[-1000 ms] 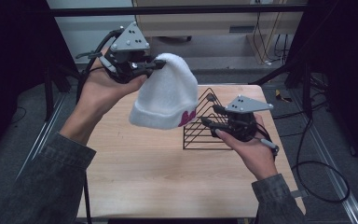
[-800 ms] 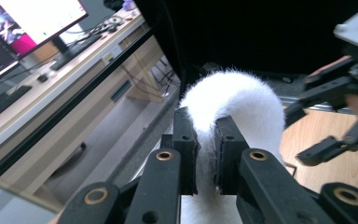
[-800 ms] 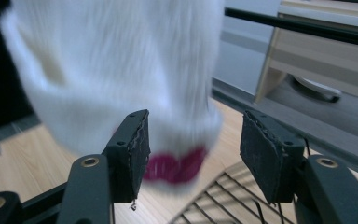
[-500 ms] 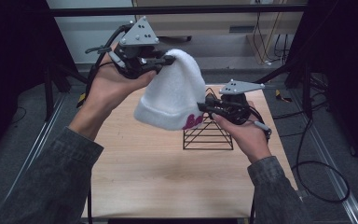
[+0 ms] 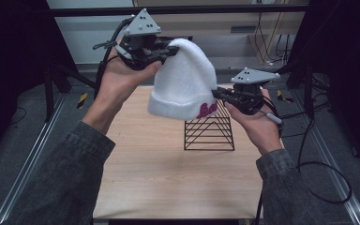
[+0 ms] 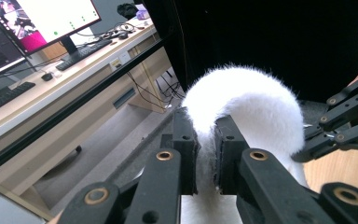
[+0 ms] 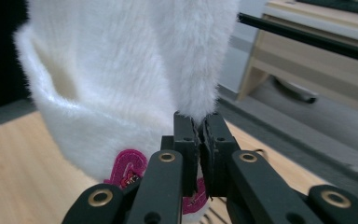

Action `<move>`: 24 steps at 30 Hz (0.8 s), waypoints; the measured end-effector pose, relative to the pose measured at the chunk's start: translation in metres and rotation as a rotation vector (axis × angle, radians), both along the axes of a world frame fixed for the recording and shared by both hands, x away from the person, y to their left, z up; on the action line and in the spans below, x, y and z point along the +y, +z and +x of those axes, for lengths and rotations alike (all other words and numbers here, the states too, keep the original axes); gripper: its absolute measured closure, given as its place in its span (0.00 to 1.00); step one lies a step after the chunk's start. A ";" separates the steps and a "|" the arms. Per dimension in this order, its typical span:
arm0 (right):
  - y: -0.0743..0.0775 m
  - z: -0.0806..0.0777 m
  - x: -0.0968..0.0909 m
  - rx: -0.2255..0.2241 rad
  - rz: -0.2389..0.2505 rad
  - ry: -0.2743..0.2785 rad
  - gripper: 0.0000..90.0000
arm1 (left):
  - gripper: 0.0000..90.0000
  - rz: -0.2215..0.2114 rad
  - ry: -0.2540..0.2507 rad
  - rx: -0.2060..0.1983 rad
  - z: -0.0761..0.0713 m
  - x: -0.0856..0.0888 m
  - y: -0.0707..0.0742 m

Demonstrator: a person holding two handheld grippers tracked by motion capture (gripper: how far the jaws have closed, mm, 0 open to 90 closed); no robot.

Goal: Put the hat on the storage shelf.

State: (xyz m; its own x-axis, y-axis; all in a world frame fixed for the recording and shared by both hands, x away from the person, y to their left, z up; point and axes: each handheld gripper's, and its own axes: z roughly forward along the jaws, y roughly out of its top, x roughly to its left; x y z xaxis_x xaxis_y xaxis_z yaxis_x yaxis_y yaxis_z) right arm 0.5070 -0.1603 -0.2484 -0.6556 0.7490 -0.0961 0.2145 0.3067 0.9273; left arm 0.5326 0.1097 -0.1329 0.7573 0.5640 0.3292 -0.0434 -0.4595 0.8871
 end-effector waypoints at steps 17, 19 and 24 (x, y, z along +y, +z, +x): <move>-0.012 0.021 -0.031 0.017 -0.042 -0.101 0.95 | 0.90 -0.002 -0.005 0.033 0.034 -0.037 -0.025; -0.015 0.021 -0.035 0.021 -0.035 -0.106 0.96 | 0.90 -0.002 -0.011 0.031 0.035 -0.040 -0.027; -0.027 0.025 -0.041 0.048 -0.032 -0.119 0.95 | 0.90 0.011 -0.017 0.039 0.040 -0.049 -0.033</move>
